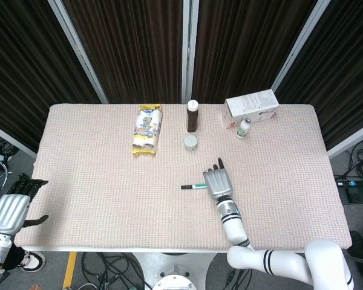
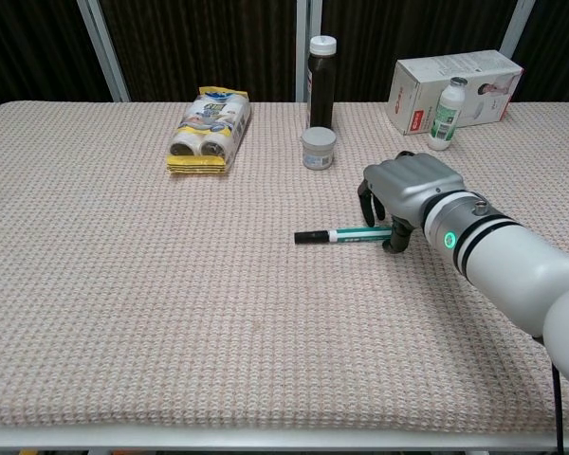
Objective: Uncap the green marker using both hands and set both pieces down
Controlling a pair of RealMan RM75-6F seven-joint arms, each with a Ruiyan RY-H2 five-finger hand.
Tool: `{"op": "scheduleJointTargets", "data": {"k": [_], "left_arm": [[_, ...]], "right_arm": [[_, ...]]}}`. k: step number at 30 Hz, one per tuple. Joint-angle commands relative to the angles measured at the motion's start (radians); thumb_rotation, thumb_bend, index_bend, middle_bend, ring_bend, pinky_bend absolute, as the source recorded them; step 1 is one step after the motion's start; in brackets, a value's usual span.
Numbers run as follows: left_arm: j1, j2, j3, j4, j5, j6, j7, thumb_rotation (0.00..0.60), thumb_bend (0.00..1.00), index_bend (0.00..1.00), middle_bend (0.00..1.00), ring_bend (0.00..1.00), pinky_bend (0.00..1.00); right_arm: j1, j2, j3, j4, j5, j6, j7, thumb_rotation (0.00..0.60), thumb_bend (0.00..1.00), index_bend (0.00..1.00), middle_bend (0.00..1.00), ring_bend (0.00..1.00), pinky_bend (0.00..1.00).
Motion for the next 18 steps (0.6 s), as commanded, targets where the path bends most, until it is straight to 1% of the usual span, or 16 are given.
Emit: {"op": "scheduleJointTargets", "data": {"k": [1,10,18], "left_arm": [[-0.002,-0.001,-0.002,-0.002,-0.005,-0.004,0.005,0.6,0.06,0.19,0.2,0.14,0.16],[-0.004,-0.005,-0.002,-0.002,-0.01,-0.011,0.007,0.6,0.06,0.19,0.2,0.14,0.16],[-0.015,-0.011,-0.009,-0.012,-0.024,-0.029,0.027,0.6,0.06,0.19,0.2,0.14,0.16]], "right_arm": [[0.003,-0.005,-0.002,0.006,0.0,0.0,0.001,0.6,0.18,0.48,0.41,0.22,0.0],[0.008,-0.02,-0.009,0.024,0.001,0.006,-0.004,0.6,0.22,0.49,0.45,0.22,0.0],[0.008,-0.029,-0.01,0.037,-0.005,0.019,-0.007,0.6,0.27,0.55,0.51,0.24,0.0]]}}
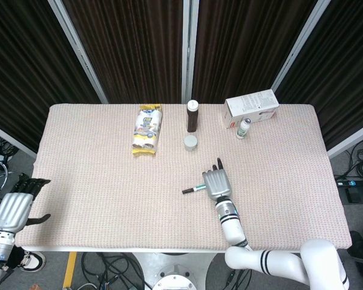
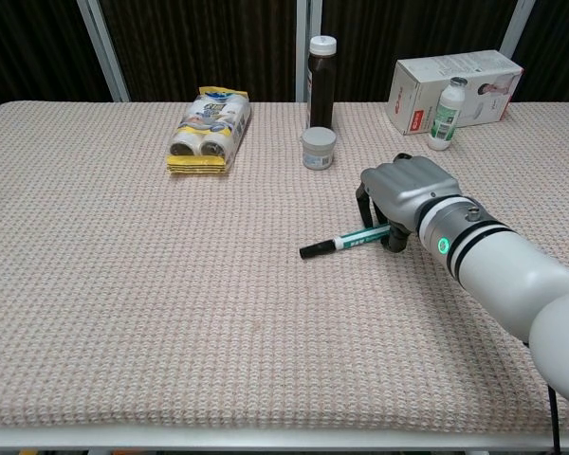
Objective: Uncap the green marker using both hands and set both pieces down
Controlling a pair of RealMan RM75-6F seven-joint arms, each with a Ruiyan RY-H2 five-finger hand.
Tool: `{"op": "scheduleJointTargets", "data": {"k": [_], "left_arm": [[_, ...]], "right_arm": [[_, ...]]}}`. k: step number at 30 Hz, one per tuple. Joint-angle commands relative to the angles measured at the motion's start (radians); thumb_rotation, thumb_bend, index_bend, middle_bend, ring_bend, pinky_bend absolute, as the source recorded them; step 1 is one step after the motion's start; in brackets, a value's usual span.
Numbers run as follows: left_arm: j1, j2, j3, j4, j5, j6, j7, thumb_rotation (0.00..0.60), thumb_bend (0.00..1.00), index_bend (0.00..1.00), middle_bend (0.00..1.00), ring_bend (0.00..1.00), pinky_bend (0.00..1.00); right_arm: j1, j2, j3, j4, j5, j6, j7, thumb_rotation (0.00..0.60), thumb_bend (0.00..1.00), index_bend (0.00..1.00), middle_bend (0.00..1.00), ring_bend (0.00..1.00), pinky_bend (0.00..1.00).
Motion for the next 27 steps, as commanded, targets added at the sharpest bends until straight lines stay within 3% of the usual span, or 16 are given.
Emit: {"op": "scheduleJointTargets", "data": {"k": [1,14,27], "left_arm": [[-0.003,-0.002,-0.002,-0.002,-0.003,-0.004,0.004,0.6,0.06,0.19,0.2,0.14,0.16],[-0.017,-0.002,-0.009,-0.008,0.007,-0.005,0.007,0.6,0.06,0.19,0.2,0.14,0.16],[-0.118,0.004,-0.082,-0.137,-0.032,-0.082,0.128,0.6,0.06,0.19,0.2,0.14,0.18]], "right_arm": [[-0.001,-0.001,-0.001,0.002,-0.002,0.002,0.0,0.6,0.27,0.56,0.51,0.24,0.0],[-0.015,0.024,0.016,-0.014,-0.061,0.064,0.034,0.6,0.3,0.64,0.57,0.28,0.0],[-0.02,0.066,0.082,-0.013,-0.128,0.138,0.08,0.6,0.3,0.68,0.61,0.32,0.01]]}}
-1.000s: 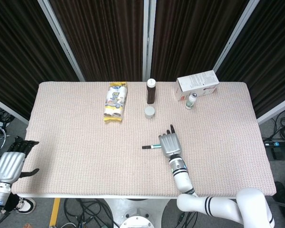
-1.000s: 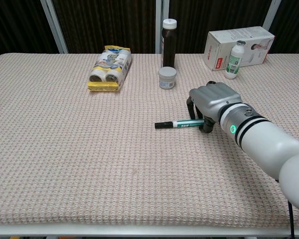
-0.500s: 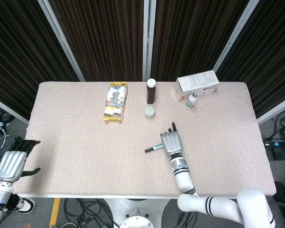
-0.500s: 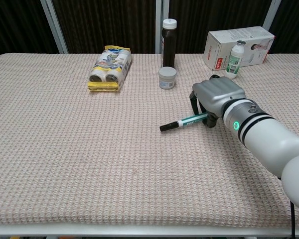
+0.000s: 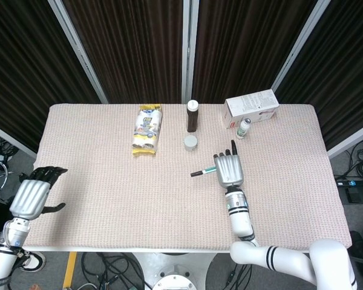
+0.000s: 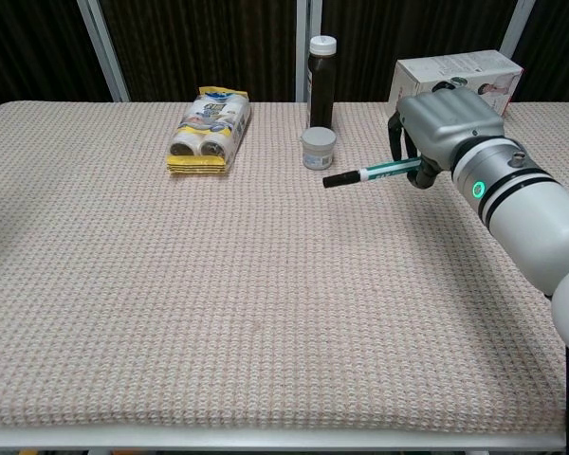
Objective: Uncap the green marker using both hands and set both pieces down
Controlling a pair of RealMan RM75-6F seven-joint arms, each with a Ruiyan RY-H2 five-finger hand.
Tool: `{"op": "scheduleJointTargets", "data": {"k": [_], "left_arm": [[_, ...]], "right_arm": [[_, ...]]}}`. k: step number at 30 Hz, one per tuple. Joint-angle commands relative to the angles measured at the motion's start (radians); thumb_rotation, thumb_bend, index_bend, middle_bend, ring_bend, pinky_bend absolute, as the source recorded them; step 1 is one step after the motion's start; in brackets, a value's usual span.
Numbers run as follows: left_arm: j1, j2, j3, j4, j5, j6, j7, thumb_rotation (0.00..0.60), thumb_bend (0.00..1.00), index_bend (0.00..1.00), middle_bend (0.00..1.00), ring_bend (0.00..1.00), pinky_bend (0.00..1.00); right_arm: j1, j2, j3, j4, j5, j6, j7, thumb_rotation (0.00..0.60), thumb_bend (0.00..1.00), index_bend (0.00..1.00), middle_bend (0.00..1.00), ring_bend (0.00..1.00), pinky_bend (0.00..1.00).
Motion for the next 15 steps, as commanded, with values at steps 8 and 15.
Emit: {"op": "scheduleJointTargets", "data": {"k": [8,15], "left_arm": [[-0.1,-0.093,-0.104,-0.063,-0.128,-0.051,0.19,0.6,0.06,0.22,0.2,0.15,0.21],[-0.176,-0.193,-0.174,-0.079,-0.222,-0.044,0.376,0.6,0.08,0.25,0.26,0.2,0.26]], "right_arm": [[0.019,-0.019,0.057,0.047,-0.064,0.07,0.045,0.6,0.31,0.68,0.6,0.32,0.01],[0.02,-0.049,0.093,0.079,-0.044,0.077,0.065,0.6,0.31,0.68,0.6,0.32,0.01]]}}
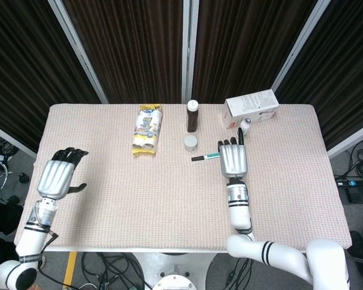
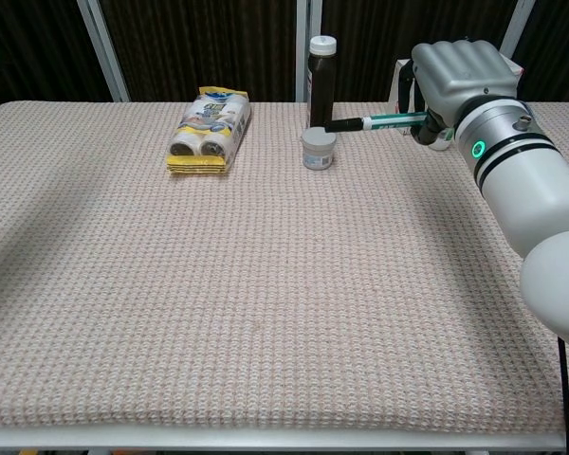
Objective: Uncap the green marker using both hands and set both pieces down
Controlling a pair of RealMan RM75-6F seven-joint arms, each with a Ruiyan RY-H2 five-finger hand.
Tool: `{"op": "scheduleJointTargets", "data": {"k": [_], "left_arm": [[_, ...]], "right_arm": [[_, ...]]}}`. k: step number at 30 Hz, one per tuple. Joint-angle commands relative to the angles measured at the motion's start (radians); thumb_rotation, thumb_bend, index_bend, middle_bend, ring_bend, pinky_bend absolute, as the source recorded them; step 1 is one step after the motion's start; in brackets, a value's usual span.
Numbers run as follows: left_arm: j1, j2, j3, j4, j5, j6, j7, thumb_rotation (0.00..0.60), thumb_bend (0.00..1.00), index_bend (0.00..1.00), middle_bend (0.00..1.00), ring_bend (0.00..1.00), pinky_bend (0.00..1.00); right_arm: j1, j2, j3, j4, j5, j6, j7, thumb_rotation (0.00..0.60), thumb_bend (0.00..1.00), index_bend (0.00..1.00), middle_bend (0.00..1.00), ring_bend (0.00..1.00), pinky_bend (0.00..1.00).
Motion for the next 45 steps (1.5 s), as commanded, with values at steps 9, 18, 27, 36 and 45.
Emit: {"op": "scheduleJointTargets", "data": {"k": [9,18,27,36,45], "left_arm": [[-0.132,-0.203,-0.093,0.029,-0.132,0.016,0.182,0.6,0.09,0.3,0.33,0.28,0.33],[-0.196,-0.325,-0.12,0.122,-0.187,0.023,0.205,0.6,0.1,0.32,0.35,0.28,0.33],[-0.267,-0.404,-0.143,0.207,-0.217,0.003,0.229,0.6,0.2,0.33,0.36,0.29,0.34],[-0.335,-0.499,-0.181,0.318,-0.244,-0.014,0.193,0.6,0.2,0.31,0.37,0.33,0.38],[-0.355,-0.553,-0.183,0.378,-0.268,-0.003,0.175,0.6,0.2,0.36,0.42,0.38,0.42]], "right_arm": [[0.006,-0.011,0.034,-0.004,-0.016,0.024,0.029,0.6,0.31,0.68,0.6,0.32,0.01],[0.038,-0.02,0.036,0.001,-0.046,0.008,0.017,0.6,0.32,0.68,0.6,0.32,0.01],[0.093,-0.058,0.04,0.055,-0.058,-0.039,-0.006,0.6,0.32,0.68,0.6,0.32,0.01],[0.133,-0.1,0.056,0.119,-0.049,-0.073,-0.008,0.6,0.32,0.68,0.6,0.32,0.01],[0.111,-0.112,0.04,0.11,-0.051,-0.067,0.027,0.6,0.32,0.68,0.6,0.32,0.01]]}}
